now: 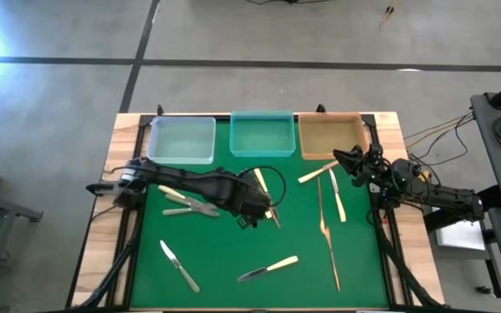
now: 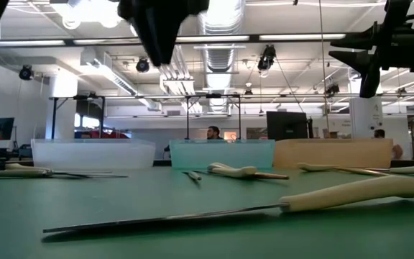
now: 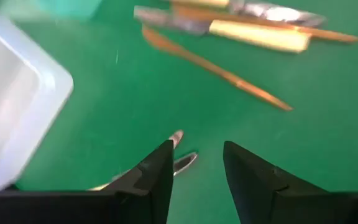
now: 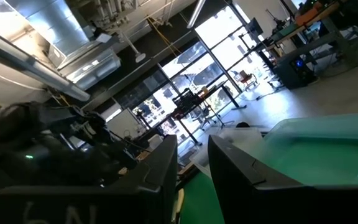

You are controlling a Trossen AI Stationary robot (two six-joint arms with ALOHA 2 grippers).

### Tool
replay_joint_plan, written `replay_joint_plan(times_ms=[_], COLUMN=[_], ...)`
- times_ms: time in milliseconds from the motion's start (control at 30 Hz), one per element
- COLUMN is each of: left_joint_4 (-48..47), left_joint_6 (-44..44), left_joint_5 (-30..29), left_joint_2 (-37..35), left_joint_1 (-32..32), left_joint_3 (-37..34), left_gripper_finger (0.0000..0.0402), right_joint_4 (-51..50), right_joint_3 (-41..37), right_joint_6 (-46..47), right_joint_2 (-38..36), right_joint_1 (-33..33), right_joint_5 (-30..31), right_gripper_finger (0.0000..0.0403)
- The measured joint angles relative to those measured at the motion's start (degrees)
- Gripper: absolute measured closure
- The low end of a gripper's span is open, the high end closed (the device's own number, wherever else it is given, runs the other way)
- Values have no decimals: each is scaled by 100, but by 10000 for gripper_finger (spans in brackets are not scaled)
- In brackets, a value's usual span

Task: Sort silverware by color (type)
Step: Put the brown table knife into the white bin

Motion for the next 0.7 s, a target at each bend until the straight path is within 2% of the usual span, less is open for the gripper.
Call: replay_joint_plan(times_ms=[233,367,500,700], left_joint_4=[1116,1862,2399,2523], left_joint_6=[-142,-161,-161,-159], left_joint_5=[255,629,624,631], left_joint_2=[-14,-12,-12,17], left_joint_1=[555,779,854,884], left_joint_3=[-1202,-1750,-2038,-2130], left_gripper_finger=[305,319,323,324], right_joint_4=[5,6,6,6], right_joint_3=[1,1,0,-1], right_joint_6=[0,0,0,0], right_joint_2=[4,4,4,4], right_joint_1=[0,0,0,0], right_joint_5=[3,3,1,3], right_gripper_finger=[321,321,321,321])
